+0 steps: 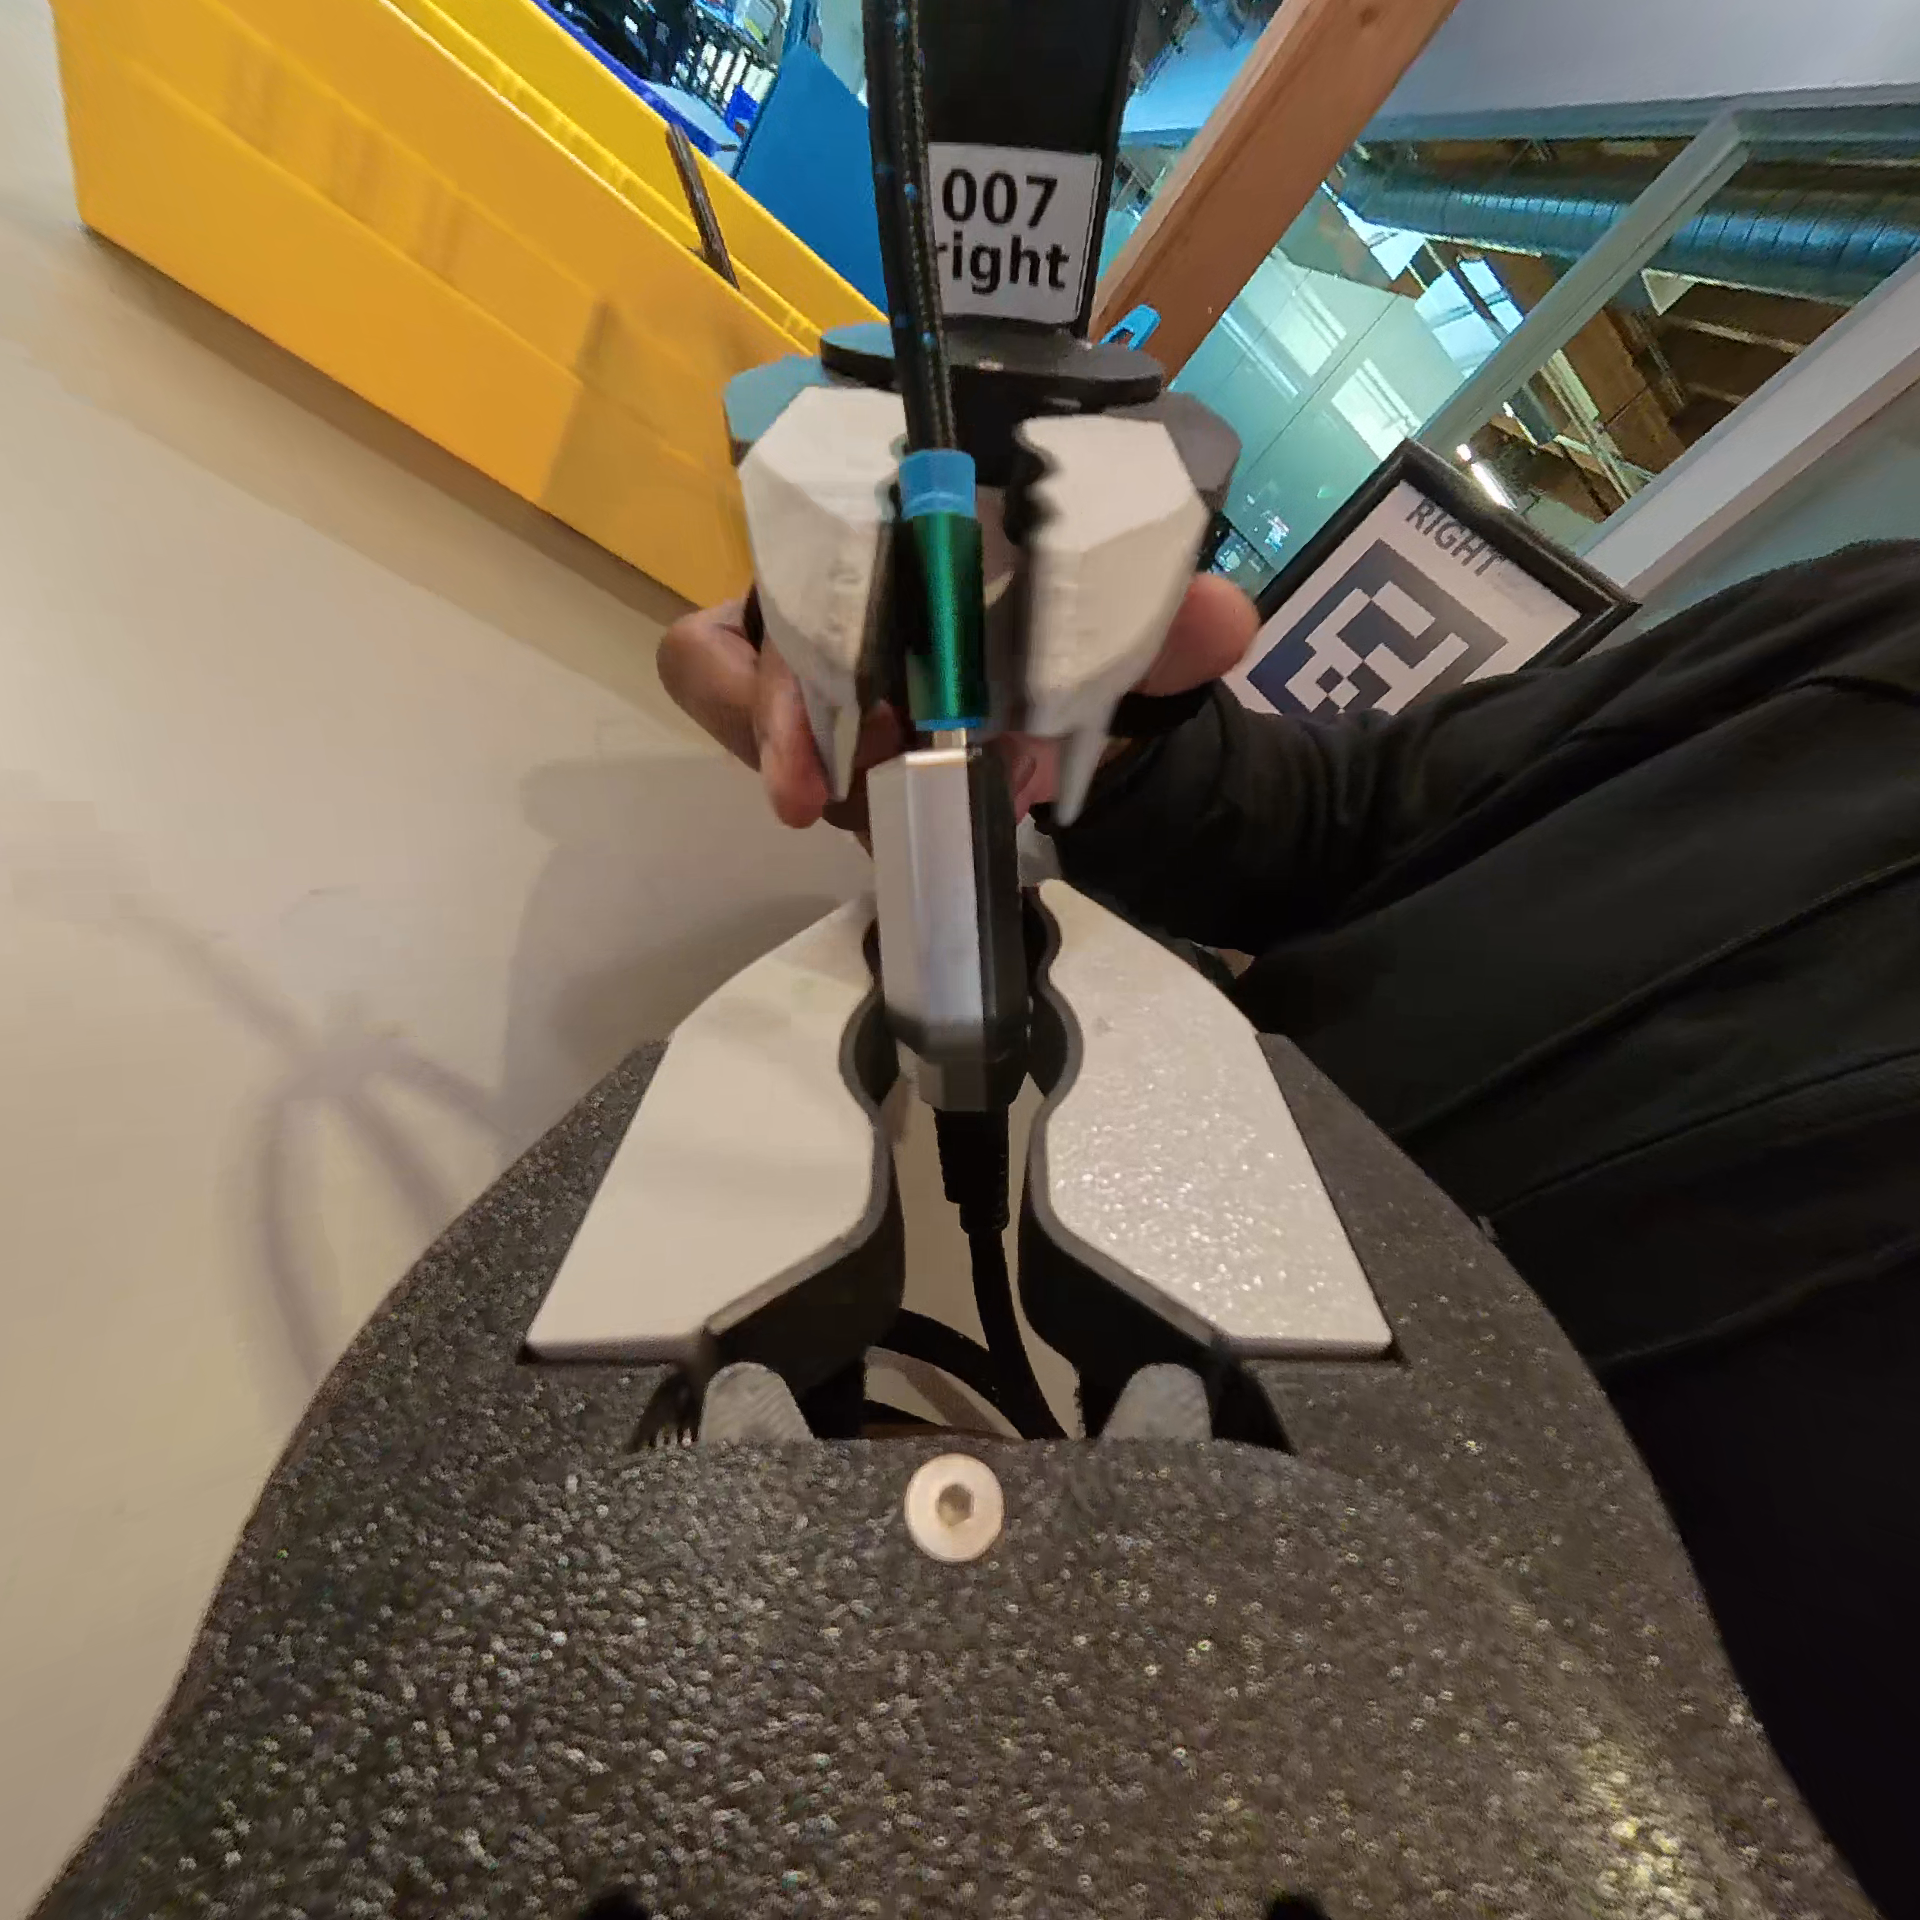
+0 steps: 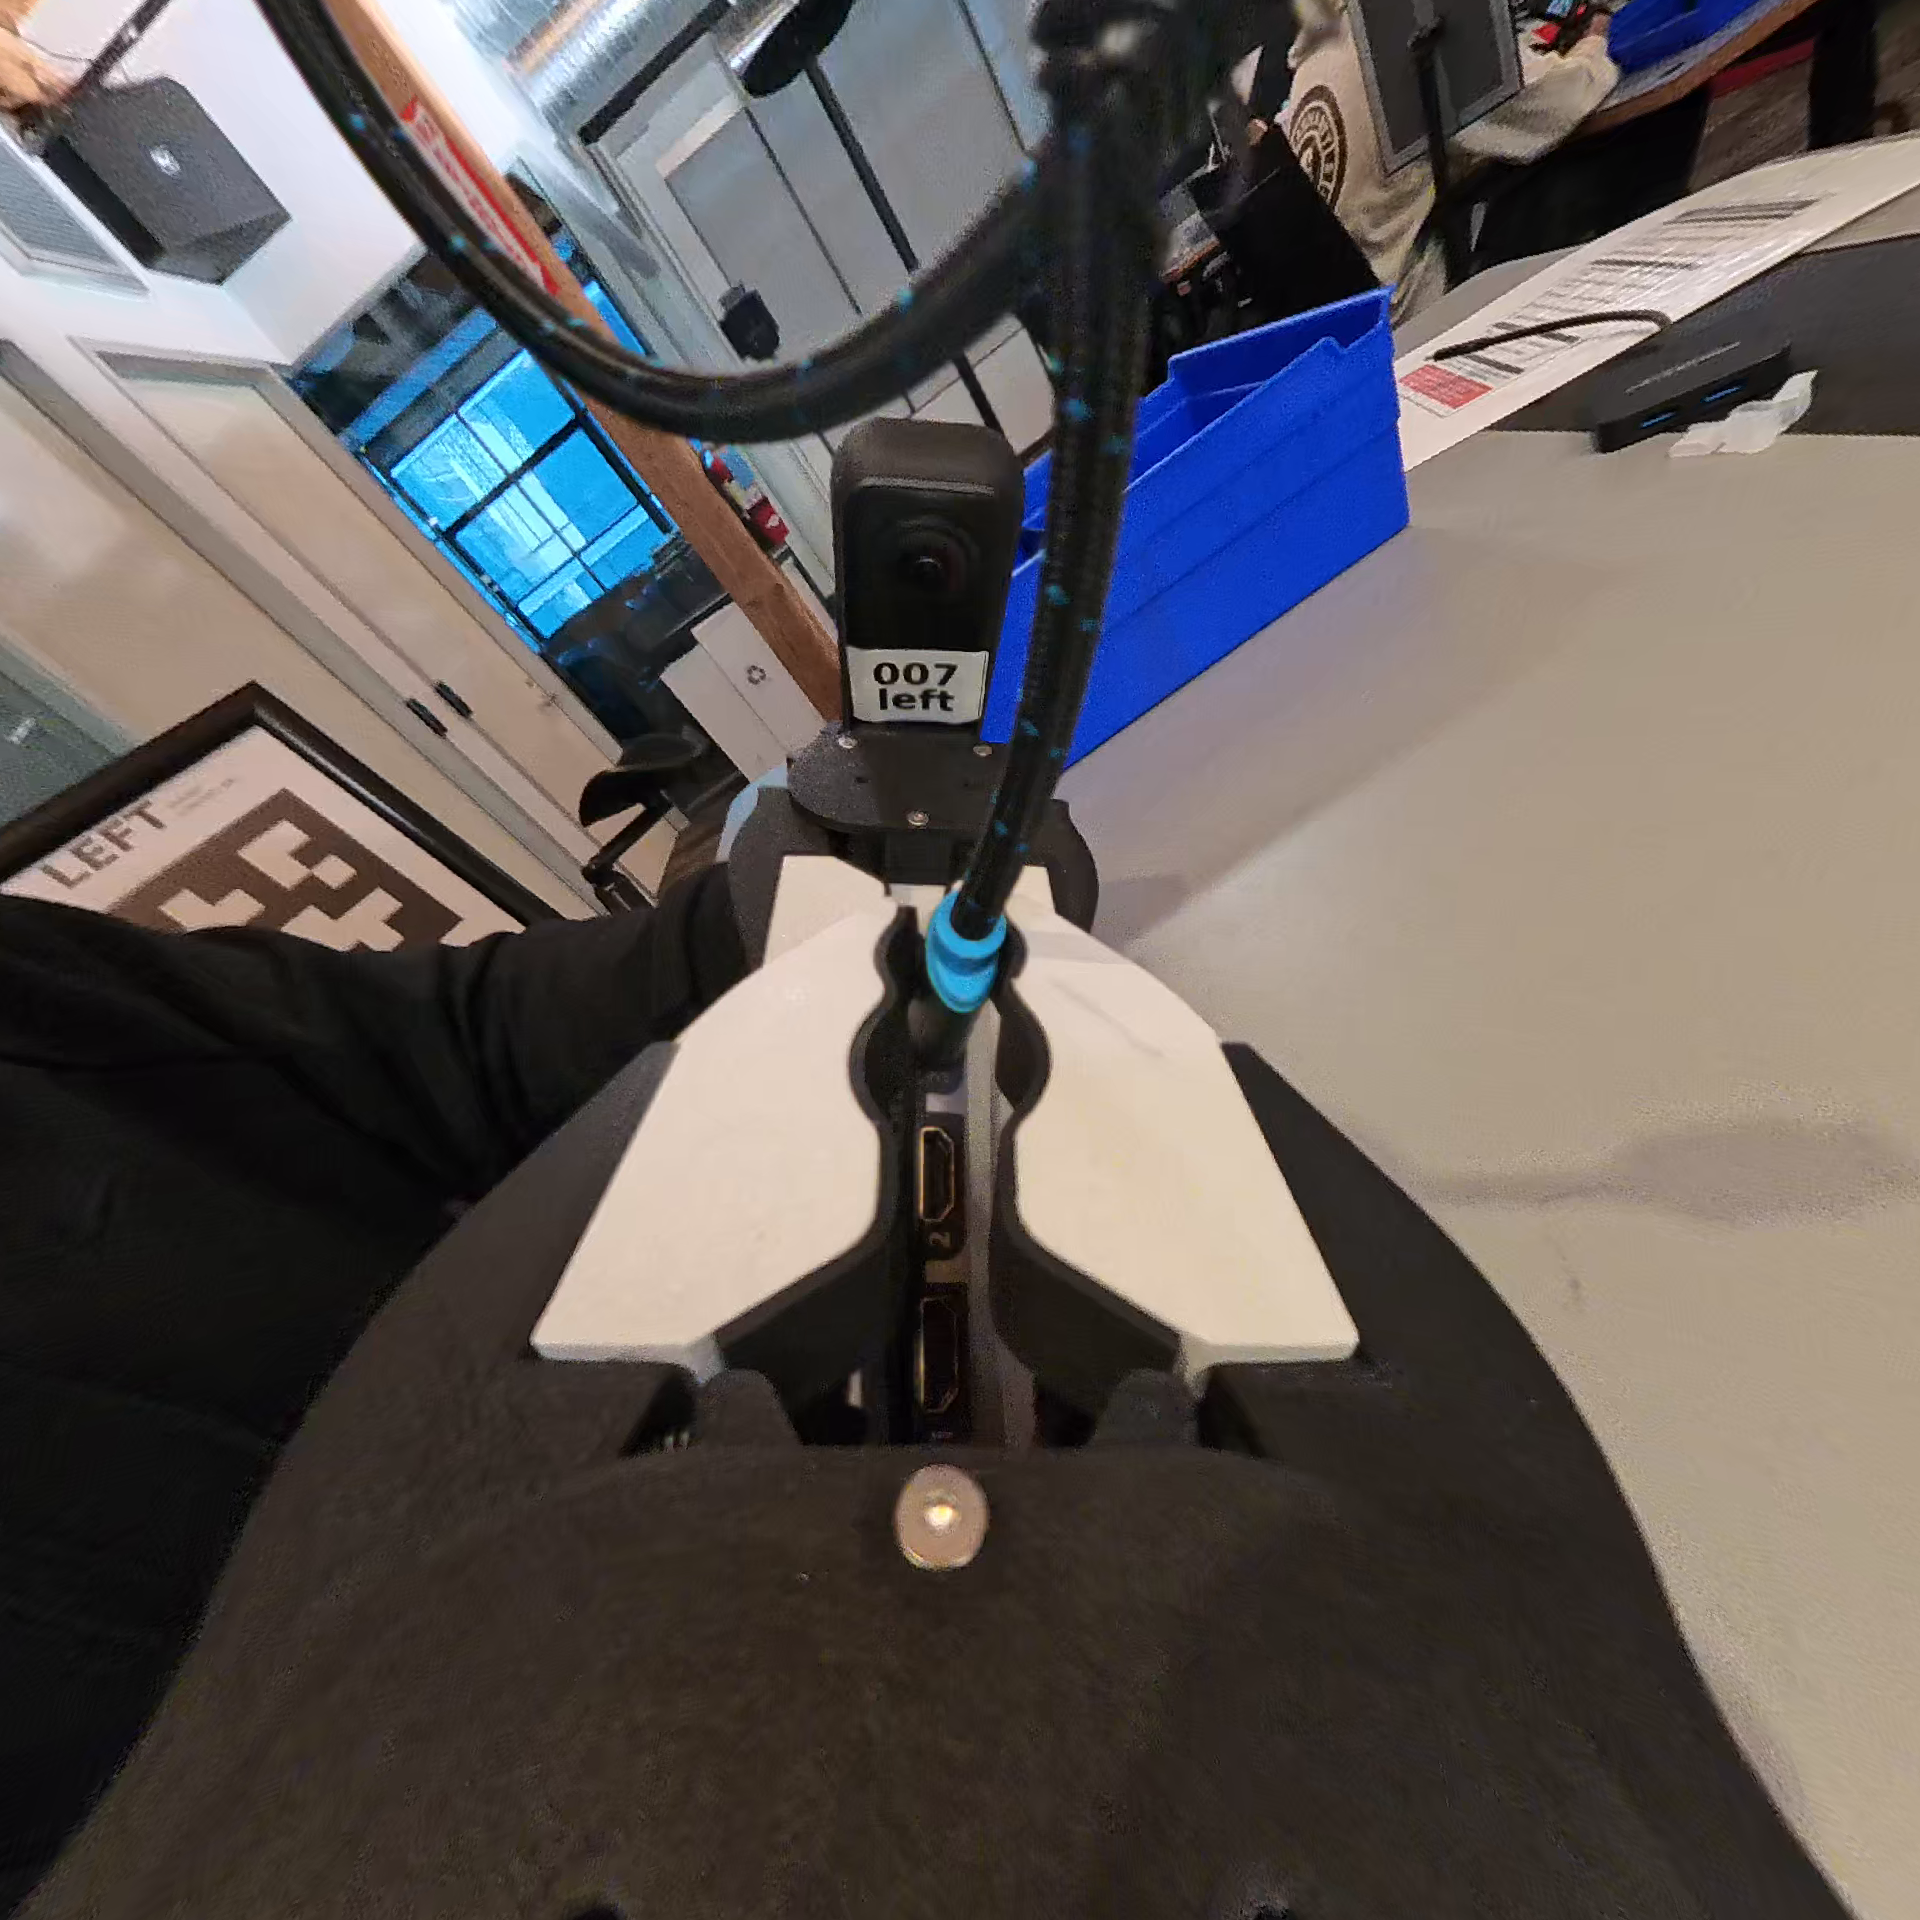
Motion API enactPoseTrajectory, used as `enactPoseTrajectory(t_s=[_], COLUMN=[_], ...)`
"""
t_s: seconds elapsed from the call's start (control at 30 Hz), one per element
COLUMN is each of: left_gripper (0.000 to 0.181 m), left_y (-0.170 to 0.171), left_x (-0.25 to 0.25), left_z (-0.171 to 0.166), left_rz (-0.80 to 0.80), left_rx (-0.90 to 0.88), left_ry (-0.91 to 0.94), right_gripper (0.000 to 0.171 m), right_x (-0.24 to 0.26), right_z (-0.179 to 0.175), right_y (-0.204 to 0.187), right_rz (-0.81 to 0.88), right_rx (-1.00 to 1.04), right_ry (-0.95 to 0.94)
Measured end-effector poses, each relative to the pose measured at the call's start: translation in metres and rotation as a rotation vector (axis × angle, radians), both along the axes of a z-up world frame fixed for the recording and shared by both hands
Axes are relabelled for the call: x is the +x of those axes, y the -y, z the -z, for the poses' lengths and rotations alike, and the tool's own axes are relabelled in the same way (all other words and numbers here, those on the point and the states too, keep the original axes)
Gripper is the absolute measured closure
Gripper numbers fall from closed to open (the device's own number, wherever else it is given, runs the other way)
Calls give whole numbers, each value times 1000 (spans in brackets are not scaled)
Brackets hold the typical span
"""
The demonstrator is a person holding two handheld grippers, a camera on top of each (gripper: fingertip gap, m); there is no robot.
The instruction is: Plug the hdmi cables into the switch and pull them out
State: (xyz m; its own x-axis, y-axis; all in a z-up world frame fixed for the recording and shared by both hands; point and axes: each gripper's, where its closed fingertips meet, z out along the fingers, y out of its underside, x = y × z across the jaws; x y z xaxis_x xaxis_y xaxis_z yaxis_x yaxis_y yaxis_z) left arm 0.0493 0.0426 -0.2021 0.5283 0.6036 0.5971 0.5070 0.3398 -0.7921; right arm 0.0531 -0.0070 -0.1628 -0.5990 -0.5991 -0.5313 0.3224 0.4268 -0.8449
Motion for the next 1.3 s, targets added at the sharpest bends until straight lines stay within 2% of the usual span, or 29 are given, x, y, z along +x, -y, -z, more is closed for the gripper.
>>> enactPoseTrajectory(t_s=[0.1,0.27,0.3,0.37,0.43,0.53,0.6,0.7,0.83,1.0,1.07,1.2,1.3], left_gripper=[159,159,159,159,159,159,159,159,160,159,159,159,159], left_y=[-2,-5,-6,-14,-11,-2,-2,1,5,3,3,1,1], left_x=[-2,-3,-1,13,17,10,12,17,17,16,16,16,16], left_z=[6,3,3,10,4,10,11,14,16,17,18,20,20], left_rz=[-11,8,25,95,76,46,48,38,34,36,35,43,41], left_rx=[18,71,72,12,30,26,25,8,21,8,4,-6,-6], left_ry=[14,12,16,36,-1,42,42,55,77,81,86,98,97], right_gripper=[159,160,159,160,159,159,159,159,159,159,159,159,159], right_x=[-5,-9,-15,-67,-93,-84,-101,-145,-197,-254,-285,-330,-341], right_z=[8,5,0,-31,-44,-40,-44,-52,-83,-84,-84,-102,-112], right_y=[1,-3,-2,0,-10,-20,-38,-85,-148,-212,-234,-256,-257], right_rz=[30,43,81,258,321,299,336,350,442,577,627,685,659], right_rx=[28,45,33,-41,-49,29,55,104,130,256,294,193,61], right_ry=[-33,34,51,159,62,-122,-203,-292,-333,-719,-808,-796,-735])
